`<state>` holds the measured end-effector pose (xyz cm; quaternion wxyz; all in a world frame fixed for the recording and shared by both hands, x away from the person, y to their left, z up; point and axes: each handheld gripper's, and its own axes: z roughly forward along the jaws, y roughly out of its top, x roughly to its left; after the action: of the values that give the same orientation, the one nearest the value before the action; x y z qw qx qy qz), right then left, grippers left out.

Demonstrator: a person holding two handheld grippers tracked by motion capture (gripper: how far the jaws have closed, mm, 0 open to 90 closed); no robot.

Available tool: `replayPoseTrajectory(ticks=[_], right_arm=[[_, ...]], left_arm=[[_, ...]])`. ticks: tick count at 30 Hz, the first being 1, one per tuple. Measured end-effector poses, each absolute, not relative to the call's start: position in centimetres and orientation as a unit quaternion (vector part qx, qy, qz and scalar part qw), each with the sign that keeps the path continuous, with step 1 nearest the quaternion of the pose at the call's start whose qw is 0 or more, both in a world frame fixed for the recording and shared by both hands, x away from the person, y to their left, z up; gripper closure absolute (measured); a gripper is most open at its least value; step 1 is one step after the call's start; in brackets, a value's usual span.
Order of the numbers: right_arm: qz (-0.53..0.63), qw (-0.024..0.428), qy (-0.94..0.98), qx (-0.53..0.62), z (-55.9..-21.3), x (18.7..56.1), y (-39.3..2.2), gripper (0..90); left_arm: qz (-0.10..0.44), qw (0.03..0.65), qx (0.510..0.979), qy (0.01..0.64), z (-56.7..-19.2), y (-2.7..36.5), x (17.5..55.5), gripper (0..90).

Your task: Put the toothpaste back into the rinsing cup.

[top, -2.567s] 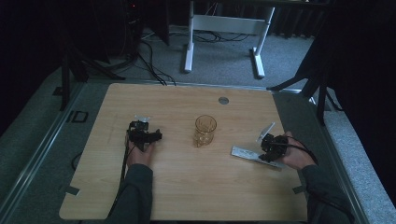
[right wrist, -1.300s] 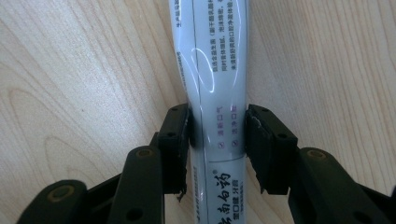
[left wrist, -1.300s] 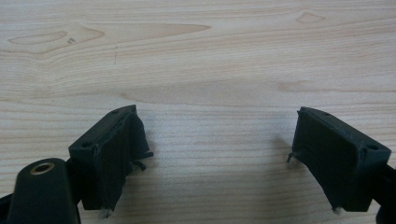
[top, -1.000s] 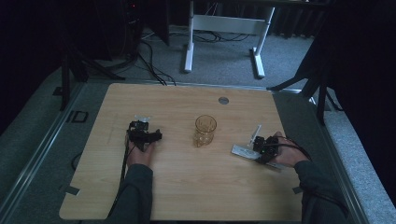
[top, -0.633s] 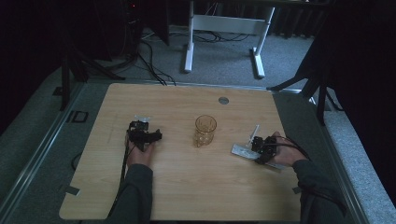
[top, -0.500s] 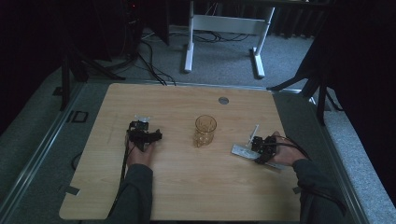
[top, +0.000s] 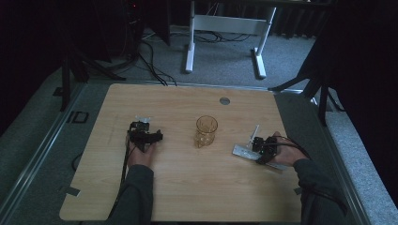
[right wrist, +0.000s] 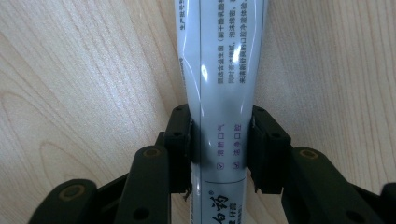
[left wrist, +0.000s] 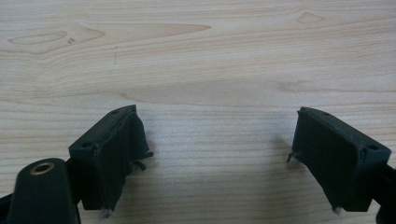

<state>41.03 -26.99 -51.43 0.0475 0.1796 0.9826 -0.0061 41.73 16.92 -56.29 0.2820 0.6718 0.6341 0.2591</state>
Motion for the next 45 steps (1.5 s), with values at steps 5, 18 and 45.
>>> replayPoseTrajectory(ticks=[5,18,45], right_arm=[[-0.005,0.052,0.983,0.177,-51.3,40.9,-27.0,67.4],[-0.006,0.054,0.981,0.186,-51.1,40.7,-27.2,70.7],[0.057,0.069,0.973,0.212,-49.2,40.5,-27.8,72.4]], left_arm=[[0.259,0.282,0.672,0.634,-56.3,16.9,41.7,15.1],[0.259,0.282,0.672,0.634,-56.3,16.9,41.7,15.0],[0.259,0.282,0.672,0.634,-56.3,16.9,41.7,15.0]])
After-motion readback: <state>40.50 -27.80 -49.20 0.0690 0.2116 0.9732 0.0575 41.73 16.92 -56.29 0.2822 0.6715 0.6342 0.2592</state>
